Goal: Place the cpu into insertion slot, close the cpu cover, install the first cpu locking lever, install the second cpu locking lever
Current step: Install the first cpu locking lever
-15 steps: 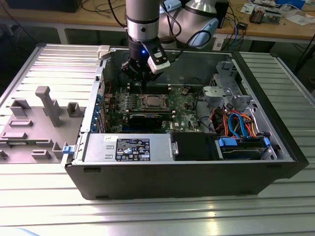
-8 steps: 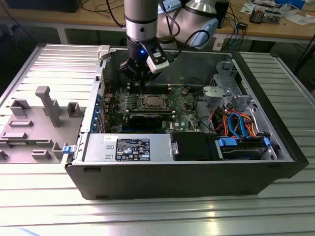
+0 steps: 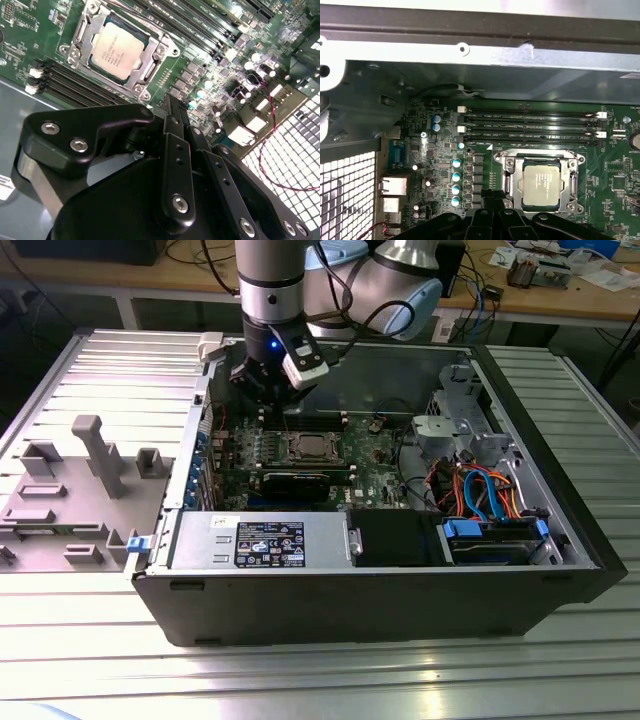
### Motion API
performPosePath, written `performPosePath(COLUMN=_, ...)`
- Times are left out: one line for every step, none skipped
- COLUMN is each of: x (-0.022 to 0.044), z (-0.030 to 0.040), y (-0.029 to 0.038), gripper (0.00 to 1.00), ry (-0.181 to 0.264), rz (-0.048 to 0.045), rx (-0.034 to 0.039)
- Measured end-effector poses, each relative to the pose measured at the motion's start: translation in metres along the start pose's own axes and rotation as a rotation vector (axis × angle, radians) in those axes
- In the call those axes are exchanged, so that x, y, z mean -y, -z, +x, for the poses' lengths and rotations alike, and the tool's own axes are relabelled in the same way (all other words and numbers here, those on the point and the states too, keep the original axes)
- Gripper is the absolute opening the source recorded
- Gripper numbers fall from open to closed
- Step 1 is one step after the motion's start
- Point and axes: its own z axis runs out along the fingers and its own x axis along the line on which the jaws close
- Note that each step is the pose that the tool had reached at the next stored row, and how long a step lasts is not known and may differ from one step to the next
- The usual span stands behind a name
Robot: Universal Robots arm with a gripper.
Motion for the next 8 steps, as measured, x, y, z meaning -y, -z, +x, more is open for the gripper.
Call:
performPosePath(x=-0.0001, z=0.0017, y=0.0000, gripper=0.11, ry=0.000, rz=-0.0002, rx=0.0001)
performPosePath(x=-0.0002, z=0.0028, y=0.0000, gripper=0.11, ry=0.000, rz=-0.0002, rx=0.0001)
performPosePath(x=-0.0004, z=0.0034, y=0.0000, gripper=0.11, ry=0.000, rz=-0.0001, rx=0.0001)
performPosePath(x=-0.0005, z=0.0042, y=0.0001, gripper=0.11, ry=0.001, rz=-0.0002, rx=0.0000)
performPosePath(x=-0.0006, z=0.0049, y=0.0001, gripper=0.11, ry=0.001, rz=-0.0002, rx=0.0000)
performPosePath(x=-0.0009, z=0.0054, y=0.0002, gripper=0.11, ry=0.003, rz=-0.0001, rx=-0.0001)
performPosePath(x=-0.0016, z=0.0056, y=0.0001, gripper=0.11, ry=0.005, rz=-0.0002, rx=-0.0001)
performPosePath(x=-0.0023, z=0.0058, y=0.0002, gripper=0.11, ry=0.006, rz=-0.0002, rx=-0.0002)
